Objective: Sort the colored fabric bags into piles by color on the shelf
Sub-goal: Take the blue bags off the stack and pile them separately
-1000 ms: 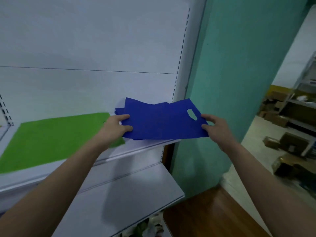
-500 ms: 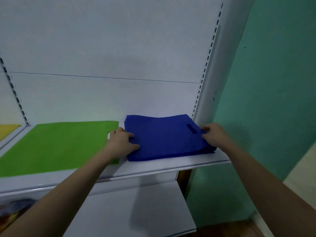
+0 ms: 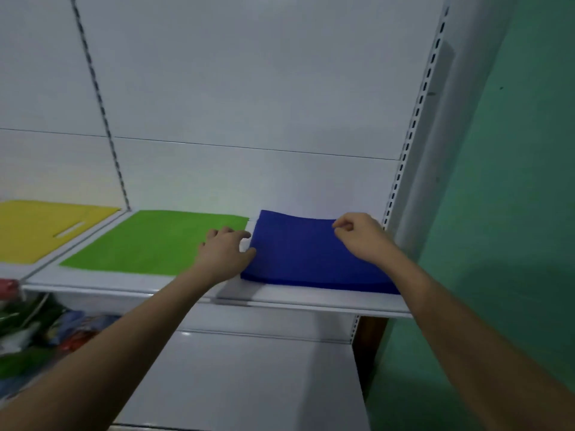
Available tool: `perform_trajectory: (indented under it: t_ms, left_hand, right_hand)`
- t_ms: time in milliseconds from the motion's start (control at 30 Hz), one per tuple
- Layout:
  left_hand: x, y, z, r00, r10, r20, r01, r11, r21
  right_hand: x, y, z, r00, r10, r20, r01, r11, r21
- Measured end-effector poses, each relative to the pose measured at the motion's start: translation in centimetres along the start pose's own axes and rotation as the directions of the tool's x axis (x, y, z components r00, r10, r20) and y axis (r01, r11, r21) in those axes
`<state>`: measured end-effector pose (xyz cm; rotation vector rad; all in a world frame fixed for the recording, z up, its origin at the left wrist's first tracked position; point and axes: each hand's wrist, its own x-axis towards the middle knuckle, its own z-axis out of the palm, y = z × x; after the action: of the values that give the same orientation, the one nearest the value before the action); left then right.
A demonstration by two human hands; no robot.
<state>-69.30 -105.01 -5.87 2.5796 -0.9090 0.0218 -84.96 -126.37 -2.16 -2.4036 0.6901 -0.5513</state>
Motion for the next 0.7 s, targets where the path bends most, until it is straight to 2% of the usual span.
perform_trajectory:
  t_ms: [133, 233, 400, 600, 700]
  left_hand:
    - [-3.4, -2.2, -1.9, 0.983, -0.111, -0.147, 0.123, 0.989, 0.078]
    - [-7.2, -5.5, -4.3, 0.950, -0.227, -0.214, 0.252, 0.962, 0.100]
    - [-14.9, -12.6, -8.7, 0.869, -0.440, -0.225, 0.473, 0.874, 0.116]
    - [-24.4, -20.8, -13.9, 0.721, -0.632, -0.284, 0.673, 0.736, 0.073]
    - [-28.4, -24.6, -15.9, 0.671, -0.680, -0.296, 0.723, 0.688, 0.061]
  right_hand:
    - [-0.8, -5.6, 5.7, 0.967, -0.157, 0.200, 0.141, 0.986, 0.090]
    - [-2.3, -10.6, 10.5, 0.906, -0.310, 0.287, 0.267, 0.947, 0.179]
    - [-6.5, -19.9, 16.9, 0.761, -0.519, 0.390, 0.422, 0.852, 0.310]
    - [-12.4, -30.2, 22.2, 0.556, -0.650, 0.518, 0.541, 0.756, 0.369]
    - [-15.0, -35.2, 25.0, 0.488, -0.685, 0.541, 0.595, 0.714, 0.368]
